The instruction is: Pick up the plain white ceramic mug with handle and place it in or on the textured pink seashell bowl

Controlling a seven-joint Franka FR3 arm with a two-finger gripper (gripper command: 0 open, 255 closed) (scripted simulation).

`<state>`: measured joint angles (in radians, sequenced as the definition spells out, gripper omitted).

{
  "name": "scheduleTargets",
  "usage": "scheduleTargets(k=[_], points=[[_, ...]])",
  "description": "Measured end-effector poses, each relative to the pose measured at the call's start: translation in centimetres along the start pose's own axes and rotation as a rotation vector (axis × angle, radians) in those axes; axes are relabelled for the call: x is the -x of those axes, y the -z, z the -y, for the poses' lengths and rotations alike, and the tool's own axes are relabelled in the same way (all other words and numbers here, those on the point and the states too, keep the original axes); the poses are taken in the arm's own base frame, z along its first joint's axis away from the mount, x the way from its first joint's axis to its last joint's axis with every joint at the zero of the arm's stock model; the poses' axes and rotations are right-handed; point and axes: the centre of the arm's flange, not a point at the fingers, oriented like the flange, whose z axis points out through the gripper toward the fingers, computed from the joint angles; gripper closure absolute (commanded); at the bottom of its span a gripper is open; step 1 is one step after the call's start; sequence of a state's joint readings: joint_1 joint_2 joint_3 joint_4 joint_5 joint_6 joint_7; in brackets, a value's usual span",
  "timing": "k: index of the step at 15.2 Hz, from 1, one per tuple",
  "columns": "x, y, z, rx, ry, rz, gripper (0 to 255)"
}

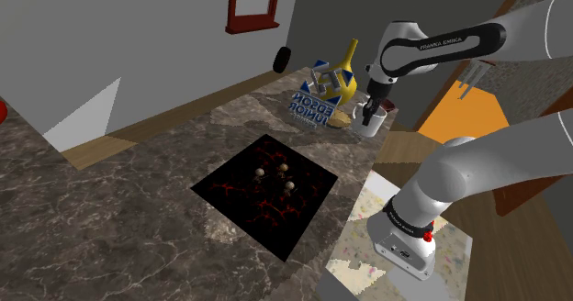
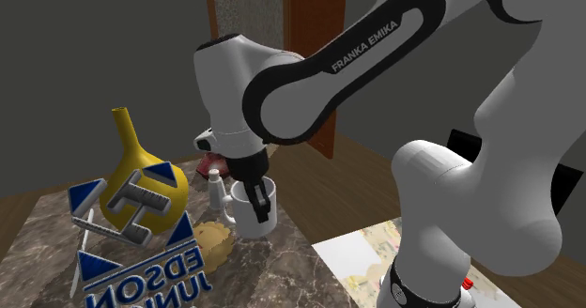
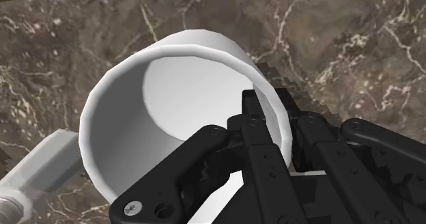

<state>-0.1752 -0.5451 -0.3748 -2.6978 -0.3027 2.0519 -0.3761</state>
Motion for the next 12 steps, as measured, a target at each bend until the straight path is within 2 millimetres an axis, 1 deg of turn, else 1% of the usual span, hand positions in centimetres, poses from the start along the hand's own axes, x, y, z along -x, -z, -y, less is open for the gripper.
scheduleTargets(k=[12], points=[[0.9,6.3,-0.1,0.000,0.000,0.000,255]])
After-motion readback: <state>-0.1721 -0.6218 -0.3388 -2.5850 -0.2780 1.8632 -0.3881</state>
